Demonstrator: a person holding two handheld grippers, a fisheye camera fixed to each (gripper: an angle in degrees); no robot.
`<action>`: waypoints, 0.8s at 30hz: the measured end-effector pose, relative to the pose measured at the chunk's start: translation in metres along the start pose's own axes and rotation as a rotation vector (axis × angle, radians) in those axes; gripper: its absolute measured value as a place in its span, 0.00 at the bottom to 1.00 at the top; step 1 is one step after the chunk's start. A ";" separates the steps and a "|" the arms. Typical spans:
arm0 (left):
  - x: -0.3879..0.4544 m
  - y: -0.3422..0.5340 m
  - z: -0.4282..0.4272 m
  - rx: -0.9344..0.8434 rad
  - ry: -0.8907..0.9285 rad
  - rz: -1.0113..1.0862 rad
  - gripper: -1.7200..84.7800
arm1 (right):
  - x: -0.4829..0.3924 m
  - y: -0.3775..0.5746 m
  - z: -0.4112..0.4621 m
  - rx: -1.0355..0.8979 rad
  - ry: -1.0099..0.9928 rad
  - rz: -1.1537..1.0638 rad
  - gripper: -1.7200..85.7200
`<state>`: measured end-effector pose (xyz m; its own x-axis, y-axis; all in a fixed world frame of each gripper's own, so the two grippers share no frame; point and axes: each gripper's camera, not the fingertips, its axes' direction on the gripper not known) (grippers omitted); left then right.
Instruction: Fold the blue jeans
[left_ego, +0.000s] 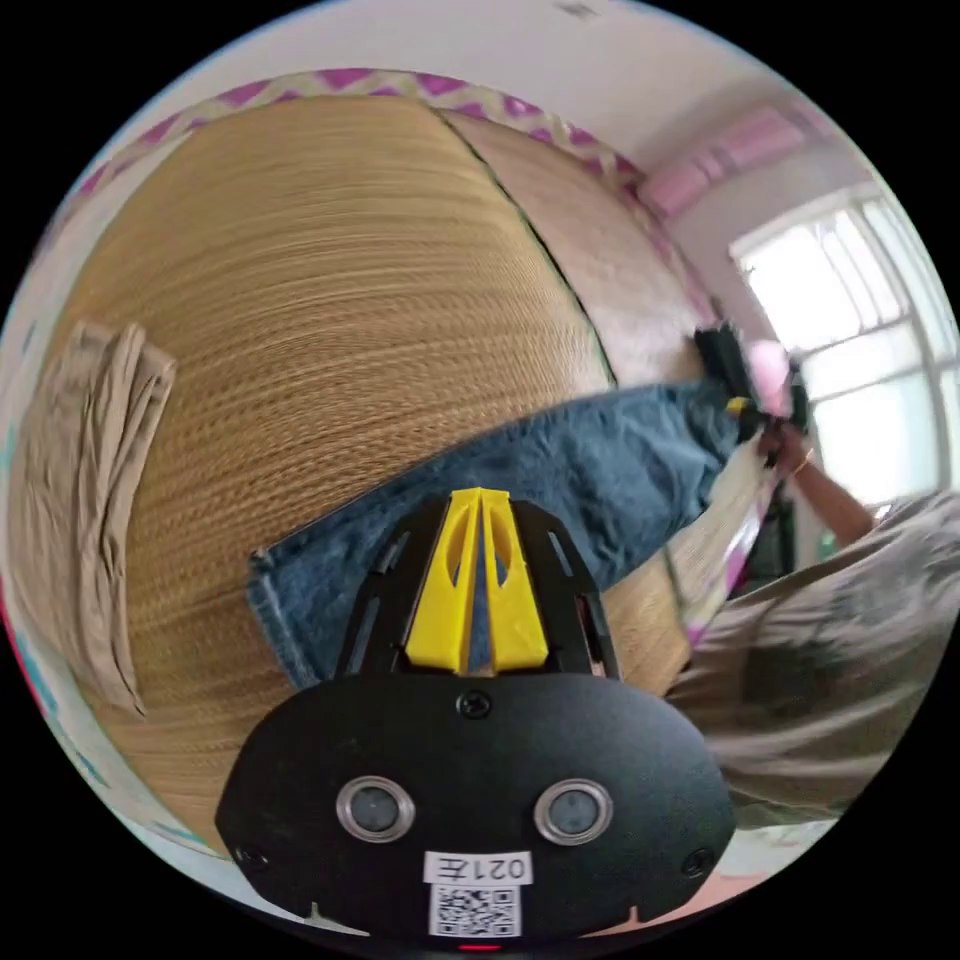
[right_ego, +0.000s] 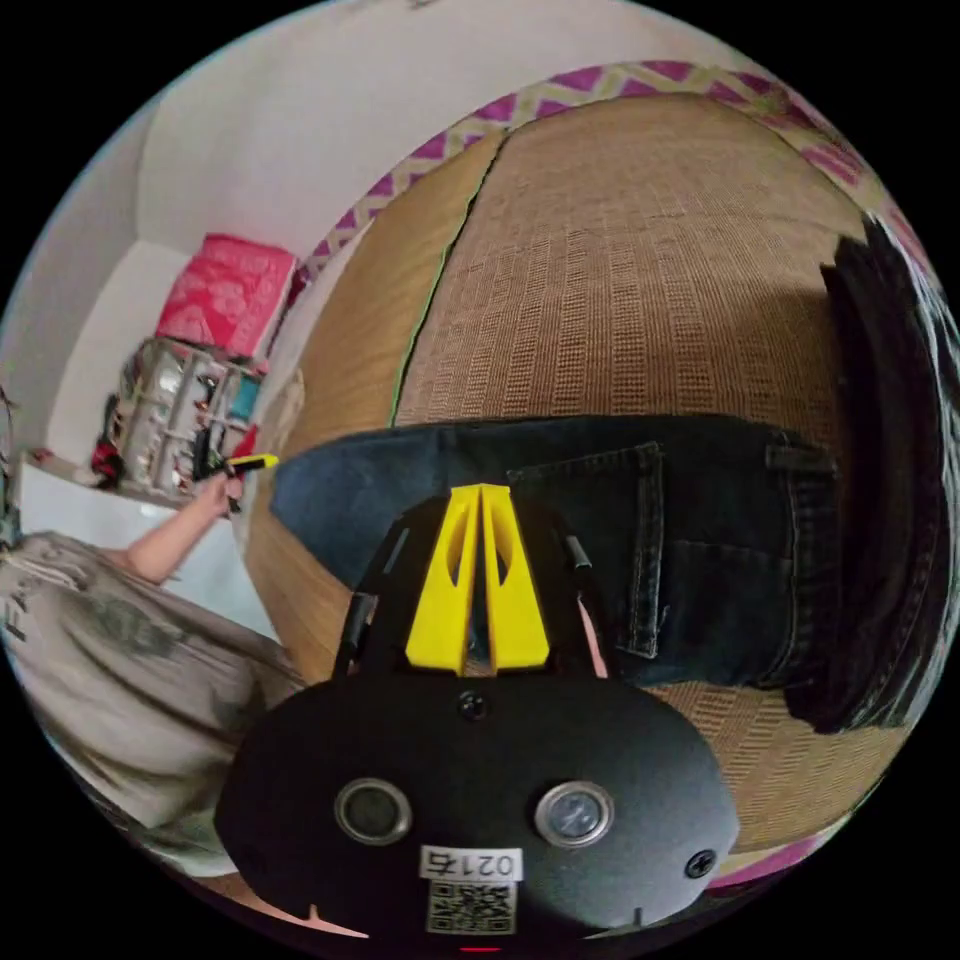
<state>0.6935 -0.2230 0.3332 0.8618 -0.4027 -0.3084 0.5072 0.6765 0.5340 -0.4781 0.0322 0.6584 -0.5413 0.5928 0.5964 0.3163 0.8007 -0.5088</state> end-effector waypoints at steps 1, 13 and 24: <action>0.013 -0.007 0.009 0.008 -0.019 0.035 0.01 | -0.027 -0.010 0.010 -0.011 0.074 -0.097 0.01; 0.090 -0.115 0.047 -0.108 -0.132 0.320 0.08 | -0.174 -0.128 0.084 -0.319 0.437 -0.767 0.09; 0.115 -0.153 0.057 -0.134 -0.106 0.440 0.06 | -0.231 -0.173 0.045 -0.355 0.413 -0.805 0.01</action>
<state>0.7146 -0.4081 0.2607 0.9933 -0.1155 0.0100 0.0960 0.8678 0.4875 -0.4428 -0.2473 0.5803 -0.4040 -0.2139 0.8894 0.2245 0.9194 0.3231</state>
